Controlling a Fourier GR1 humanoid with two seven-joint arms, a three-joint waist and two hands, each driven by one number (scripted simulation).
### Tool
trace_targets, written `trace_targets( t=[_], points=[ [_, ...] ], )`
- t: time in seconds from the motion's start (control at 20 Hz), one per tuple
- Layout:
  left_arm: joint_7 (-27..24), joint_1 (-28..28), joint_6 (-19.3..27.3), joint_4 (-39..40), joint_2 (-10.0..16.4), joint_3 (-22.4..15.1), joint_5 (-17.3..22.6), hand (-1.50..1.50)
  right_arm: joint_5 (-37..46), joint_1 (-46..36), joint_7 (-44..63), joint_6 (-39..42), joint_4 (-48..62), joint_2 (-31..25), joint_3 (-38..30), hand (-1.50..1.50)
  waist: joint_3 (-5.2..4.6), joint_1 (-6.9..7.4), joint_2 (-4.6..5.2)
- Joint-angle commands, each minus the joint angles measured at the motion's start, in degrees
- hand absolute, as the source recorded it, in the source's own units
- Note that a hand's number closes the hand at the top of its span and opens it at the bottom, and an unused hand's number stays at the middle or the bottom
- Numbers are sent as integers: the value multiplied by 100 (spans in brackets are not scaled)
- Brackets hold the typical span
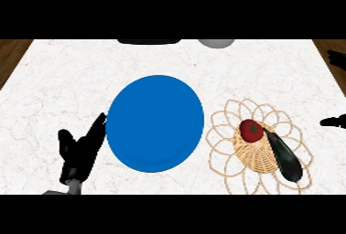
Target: Pick the tomato from the placemat and place it in the plate
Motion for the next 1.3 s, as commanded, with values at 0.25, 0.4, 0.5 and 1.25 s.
trace_targets(
  t=[0.25, 0.4, 0.5, 1.25],
  points=[
    [-62, 55, -198, 87, 46, 187, 58, 0, 686, 294, 1977, 222, -2060, -187, 781, -150, -12, -111, -26],
    [-241, 283, -152, 128, -186, 28, -105, 0, 1048, 479, 2253, 59, -2181, 166, 908, -150, -5, -38, 2],
    [37, 170, -269, -105, -40, 168, 26, 0, 1009, 643, 2894, 35, -2959, 362, 978, -150, -5, -66, -9],
    [-338, 155, -321, 245, -488, 346, -456, 0, 2477, 1074, 2878, 259, -2537, 1468, 1098, -150, 0, -9, 18]
  ],
)
